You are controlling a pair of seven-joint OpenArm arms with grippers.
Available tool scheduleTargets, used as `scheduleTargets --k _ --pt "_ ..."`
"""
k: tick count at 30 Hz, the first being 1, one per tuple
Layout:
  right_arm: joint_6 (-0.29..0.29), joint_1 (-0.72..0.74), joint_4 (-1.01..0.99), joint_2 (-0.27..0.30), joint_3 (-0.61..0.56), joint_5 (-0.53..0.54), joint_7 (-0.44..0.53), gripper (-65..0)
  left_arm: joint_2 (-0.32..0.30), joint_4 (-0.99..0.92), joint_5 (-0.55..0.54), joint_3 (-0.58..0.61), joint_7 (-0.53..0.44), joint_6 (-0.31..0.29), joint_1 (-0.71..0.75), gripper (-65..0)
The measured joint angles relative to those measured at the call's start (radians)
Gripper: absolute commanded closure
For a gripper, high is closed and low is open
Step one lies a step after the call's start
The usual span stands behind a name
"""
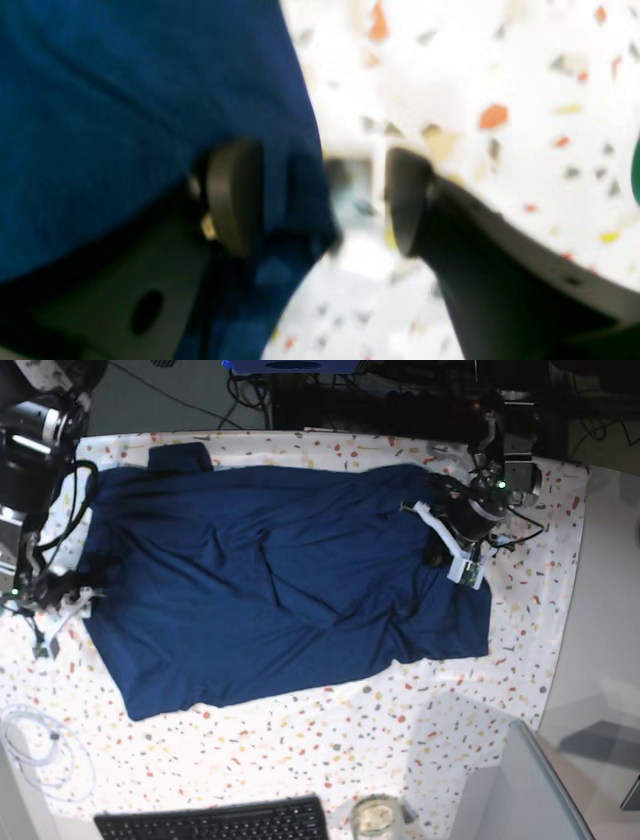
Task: Layout the t-shirt on the table in an organized manner, then fold the t-shirt properly
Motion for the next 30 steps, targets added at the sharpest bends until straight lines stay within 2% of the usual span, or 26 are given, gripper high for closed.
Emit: scheduleTargets --k 4,9,12,13,15,18,20,24,26,28,30 --pt "-0.003 0.008 -0.017 -0.003 -0.004 -0.004 0.139 -36.0 0.0 0.025 0.001 -0.07 0.004 0.001 0.039 0.0" --pt "-0.004 0.033 -0.003 0.003 -0.004 -0.013 0.141 -36.2 -0.001 0.082 0.018 -0.132 0.046 0.005 0.084 0.0" --pt "-0.003 -0.014 0.161 -0.005 -0.008 -0.003 0.154 -36.2 0.0 0.125 0.035 -0.142 0.082 0.01 0.096 0.0" --pt "-0.004 -0.051 0.234 -0.006 -0.008 -0.002 0.145 -36.2 0.0 0.138 0.035 -0.142 0.083 0.011 0.098 0.0" --pt "-0.003 -0.138 0.392 -0.023 -0.004 -0.01 0.069 -36.2 0.0 0.164 0.036 -0.14 0.089 0.011 0.096 0.0" --pt "0.004 -0.286 0.613 -0.073 -0.006 -0.012 -0.043 -36.2 0.003 0.214 0.034 -0.139 0.086 0.011 0.094 0.0" --pt "0.005 -0.371 0.745 -0.113 -0.013 0.0 -0.071 -36.0 0.018 0.251 0.021 -0.141 0.085 0.013 0.102 0.0" --pt "0.006 -0.544 0.951 -0.171 -0.021 0.004 -0.061 -36.5 0.029 0.351 -0.078 -0.139 0.081 0.016 0.193 0.0" --pt "0.006 -0.625 1.002 -0.201 -0.018 -0.009 -0.087 -36.8 0.024 0.38 -0.124 -0.141 0.087 0.009 0.251 0.0" --pt "0.01 -0.676 1.02 -0.214 -0.02 -0.006 -0.089 -36.9 0.024 0.396 -0.179 -0.188 0.086 0.004 0.307 0.0" --pt "0.009 -0.698 1.031 -0.213 -0.021 0.0 -0.074 -40.4 0.024 0.395 -0.258 -0.262 0.089 0.005 0.352 0.0"
